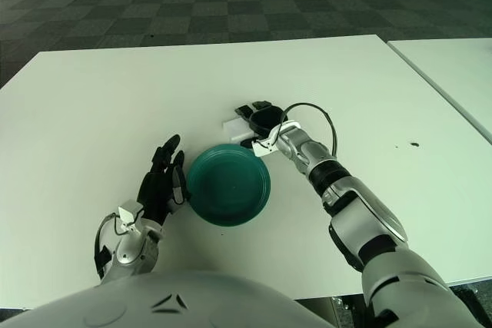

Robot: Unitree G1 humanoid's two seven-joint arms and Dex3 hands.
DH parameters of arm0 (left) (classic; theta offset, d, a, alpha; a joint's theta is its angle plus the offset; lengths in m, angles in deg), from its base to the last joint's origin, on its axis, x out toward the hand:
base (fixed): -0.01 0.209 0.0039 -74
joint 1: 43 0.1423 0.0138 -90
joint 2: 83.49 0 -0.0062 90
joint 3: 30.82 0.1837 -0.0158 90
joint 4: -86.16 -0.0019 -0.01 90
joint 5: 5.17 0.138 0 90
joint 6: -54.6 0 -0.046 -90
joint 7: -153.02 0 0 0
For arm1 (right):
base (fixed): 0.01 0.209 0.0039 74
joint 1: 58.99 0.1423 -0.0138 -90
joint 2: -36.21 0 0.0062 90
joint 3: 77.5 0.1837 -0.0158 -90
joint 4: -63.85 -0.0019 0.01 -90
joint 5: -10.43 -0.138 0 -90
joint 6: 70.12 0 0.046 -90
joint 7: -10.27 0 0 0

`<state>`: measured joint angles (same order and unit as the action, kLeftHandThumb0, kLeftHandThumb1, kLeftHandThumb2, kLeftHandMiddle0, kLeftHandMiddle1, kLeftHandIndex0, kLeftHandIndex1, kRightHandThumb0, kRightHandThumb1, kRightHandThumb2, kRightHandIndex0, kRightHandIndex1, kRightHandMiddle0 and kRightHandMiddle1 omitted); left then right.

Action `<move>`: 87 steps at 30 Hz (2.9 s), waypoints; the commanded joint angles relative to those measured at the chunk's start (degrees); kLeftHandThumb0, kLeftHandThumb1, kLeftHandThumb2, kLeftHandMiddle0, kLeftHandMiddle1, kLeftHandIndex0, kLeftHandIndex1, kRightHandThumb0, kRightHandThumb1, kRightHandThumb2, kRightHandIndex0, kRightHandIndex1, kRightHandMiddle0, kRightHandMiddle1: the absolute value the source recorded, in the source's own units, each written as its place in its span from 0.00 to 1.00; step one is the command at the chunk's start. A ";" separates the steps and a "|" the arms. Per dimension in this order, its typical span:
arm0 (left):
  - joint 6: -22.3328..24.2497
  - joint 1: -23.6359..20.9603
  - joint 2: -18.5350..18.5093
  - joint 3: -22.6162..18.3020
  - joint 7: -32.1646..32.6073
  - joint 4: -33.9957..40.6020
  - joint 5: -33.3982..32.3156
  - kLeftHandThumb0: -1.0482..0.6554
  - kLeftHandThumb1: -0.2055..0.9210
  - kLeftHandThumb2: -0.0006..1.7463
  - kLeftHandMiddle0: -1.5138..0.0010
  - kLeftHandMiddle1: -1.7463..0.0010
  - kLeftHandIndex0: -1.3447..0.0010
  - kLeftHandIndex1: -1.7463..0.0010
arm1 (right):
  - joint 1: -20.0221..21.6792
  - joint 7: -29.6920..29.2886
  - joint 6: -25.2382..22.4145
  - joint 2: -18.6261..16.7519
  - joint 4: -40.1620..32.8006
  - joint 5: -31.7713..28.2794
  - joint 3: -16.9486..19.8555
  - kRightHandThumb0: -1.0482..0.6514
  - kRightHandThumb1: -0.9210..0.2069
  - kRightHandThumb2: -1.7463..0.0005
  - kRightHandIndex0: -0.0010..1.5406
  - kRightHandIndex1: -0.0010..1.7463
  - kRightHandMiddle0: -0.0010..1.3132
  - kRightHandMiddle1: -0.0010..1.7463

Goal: Put the charger into the plate.

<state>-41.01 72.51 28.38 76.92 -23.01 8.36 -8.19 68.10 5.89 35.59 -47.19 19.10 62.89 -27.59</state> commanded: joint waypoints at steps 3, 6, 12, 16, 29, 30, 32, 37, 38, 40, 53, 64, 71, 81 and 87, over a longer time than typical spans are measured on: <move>0.70 0.32 1.62 0.61 0.55 0.18 -0.03 0.08 1.00 0.62 0.85 1.00 1.00 0.76 | 0.18 1.27 1.46 -0.39 1.46 1.89 -2.52 0.20 0.00 0.67 0.14 0.01 0.00 0.24; 0.46 0.35 1.69 0.76 0.62 0.07 -0.05 0.08 1.00 0.62 0.85 1.00 1.00 0.76 | 0.61 1.63 2.09 -0.08 1.26 2.00 -3.01 0.20 0.00 0.67 0.15 0.01 0.00 0.24; 0.20 0.26 1.80 1.13 1.15 -0.29 0.46 0.07 1.00 0.63 0.86 1.00 1.00 0.77 | 1.45 2.41 4.58 0.72 1.34 1.59 -3.73 0.20 0.00 0.66 0.16 0.01 0.00 0.26; 0.28 0.12 1.71 1.39 1.57 -0.45 0.92 0.07 1.00 0.63 0.86 1.00 1.00 0.77 | 2.17 3.57 6.67 1.19 0.82 1.42 -4.19 0.21 0.00 0.67 0.17 0.01 0.00 0.27; 0.45 -0.03 2.42 2.07 2.10 -0.61 0.90 0.08 1.00 0.63 0.86 1.00 1.00 0.78 | 4.99 14.92 15.48 5.03 -4.44 0.64 -4.67 0.21 0.00 0.73 0.22 0.02 0.00 0.35; 0.44 -0.03 2.44 2.10 2.14 -0.59 0.82 0.08 1.00 0.63 0.86 1.00 1.00 0.78 | 5.30 15.60 16.00 5.11 -4.37 0.67 -4.80 0.21 0.00 0.73 0.22 0.02 0.00 0.34; 0.27 0.13 2.67 2.30 2.28 -0.53 0.57 0.08 1.00 0.63 0.87 1.00 1.00 0.78 | 6.23 17.58 17.03 5.29 -4.40 0.63 -5.07 0.20 0.00 0.73 0.23 0.02 0.00 0.34; -0.30 0.58 3.42 2.78 3.19 -0.54 0.58 0.09 1.00 0.62 0.87 1.00 1.00 0.79 | 7.29 22.28 18.01 5.24 -3.96 -0.25 -5.20 0.20 0.00 0.74 0.23 0.01 0.00 0.35; -0.36 0.65 3.49 2.89 3.37 -0.53 0.68 0.09 1.00 0.62 0.87 1.00 1.00 0.79 | 7.39 23.01 18.07 5.20 -3.92 -0.35 -5.18 0.20 0.00 0.75 0.23 0.01 0.00 0.35; -0.42 0.74 3.61 2.89 3.74 -0.48 0.76 0.09 1.00 0.62 0.87 1.00 1.00 0.79 | 7.61 24.92 17.92 4.95 -3.76 -0.68 -5.22 0.20 0.00 0.75 0.23 0.01 0.00 0.36; -0.68 1.32 4.75 3.32 5.82 -0.47 -0.18 0.07 1.00 0.62 0.84 0.99 1.00 0.74 | 8.19 34.68 15.52 4.17 -3.96 -2.27 -5.76 0.19 0.00 0.77 0.23 0.00 0.00 0.35; -0.38 1.11 4.98 3.31 6.48 -0.48 -1.33 0.07 1.00 0.62 0.83 0.99 1.00 0.71 | 8.71 37.87 13.25 2.99 -4.08 -2.76 -5.98 0.16 0.00 0.76 0.20 0.00 0.00 0.34; -0.70 0.88 4.56 3.24 6.55 -0.77 -1.70 0.06 1.00 0.62 0.83 0.99 1.00 0.71 | 9.49 38.57 11.83 1.96 -4.08 -3.24 -5.49 0.16 0.00 0.78 0.21 0.01 0.00 0.34; -1.55 0.51 4.25 2.95 6.05 -1.38 -2.51 0.06 1.00 0.62 0.83 1.00 1.00 0.71 | 9.06 38.32 7.51 0.58 -6.06 -3.42 -4.23 0.18 0.00 0.80 0.22 0.00 0.00 0.32; -1.73 0.27 4.34 2.90 6.31 -1.75 -2.77 0.06 1.00 0.62 0.82 1.00 1.00 0.70 | 9.05 38.05 7.07 0.43 -6.95 -3.43 -4.17 0.18 0.00 0.80 0.22 0.00 0.00 0.30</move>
<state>-43.35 73.20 28.78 78.47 -17.08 7.60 -10.56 79.20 42.65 43.19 -46.03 11.79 58.82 -30.82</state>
